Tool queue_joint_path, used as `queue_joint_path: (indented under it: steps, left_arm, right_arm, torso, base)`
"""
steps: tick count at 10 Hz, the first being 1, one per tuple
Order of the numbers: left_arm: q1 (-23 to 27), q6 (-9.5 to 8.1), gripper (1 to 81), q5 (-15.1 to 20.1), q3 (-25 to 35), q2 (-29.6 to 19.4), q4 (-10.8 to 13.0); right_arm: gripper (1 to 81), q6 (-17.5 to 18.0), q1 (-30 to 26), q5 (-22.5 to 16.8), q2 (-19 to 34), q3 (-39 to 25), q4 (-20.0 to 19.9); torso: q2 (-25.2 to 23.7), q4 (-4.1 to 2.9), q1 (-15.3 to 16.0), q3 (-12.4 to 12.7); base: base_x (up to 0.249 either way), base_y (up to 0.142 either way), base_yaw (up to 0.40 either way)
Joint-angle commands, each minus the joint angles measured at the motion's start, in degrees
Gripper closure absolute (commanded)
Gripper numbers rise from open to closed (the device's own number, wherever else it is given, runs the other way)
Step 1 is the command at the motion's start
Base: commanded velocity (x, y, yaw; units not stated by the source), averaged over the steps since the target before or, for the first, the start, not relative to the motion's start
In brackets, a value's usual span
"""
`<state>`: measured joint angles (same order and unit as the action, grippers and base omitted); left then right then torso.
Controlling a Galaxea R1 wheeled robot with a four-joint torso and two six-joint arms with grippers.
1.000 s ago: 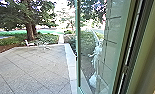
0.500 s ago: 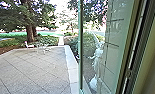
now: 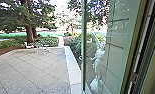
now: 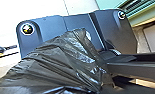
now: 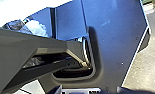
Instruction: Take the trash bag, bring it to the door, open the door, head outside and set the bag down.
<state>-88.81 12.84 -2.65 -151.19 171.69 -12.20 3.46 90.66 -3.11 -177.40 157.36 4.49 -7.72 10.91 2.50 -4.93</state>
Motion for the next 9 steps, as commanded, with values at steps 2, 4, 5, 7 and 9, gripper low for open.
queue_joint_path:
  steps: [2,4,5,7,9]
  left_arm:
    - [3.0,0.26,81.1,3.2,0.3,-0.2,-0.2]
    - [3.0,0.26,81.1,3.3,0.3,-0.2,-0.2]
    - [3.0,0.26,81.1,3.3,0.3,-0.2,-0.2]
    - [3.0,0.18,81.1,3.3,0.3,-0.2,-0.4]
    - [3.0,0.17,81.1,3.3,0.3,-0.2,-0.5]
  right_arm:
    - [1.0,-0.9,-2.5,-3.7,-1.5,-1.1,0.5]
    - [1.0,-0.9,-2.5,-3.7,-1.4,-1.1,0.6]
    - [1.0,-0.9,-2.5,-3.7,-1.4,-1.1,0.6]
    - [1.0,-0.9,-2.6,-3.7,-1.4,-1.1,0.6]
    - [1.0,-0.9,-2.6,-3.7,-1.4,-1.0,0.6]
  torso:
    - [0.0,0.0,-0.1,0.0]
    - [0.0,0.0,-0.1,0.0]
    - [0.0,0.0,-0.1,0.0]
    - [0.0,0.0,-0.1,0.0]
    - [0.0,0.0,-0.1,0.0]
  base:
    - [0.116,0.0,0.0]
    - [0.116,0.0,0.0]
    - [0.116,0.0,0.0]
    - [0.116,0.0,0.0]
    - [0.116,0.072,0.0]
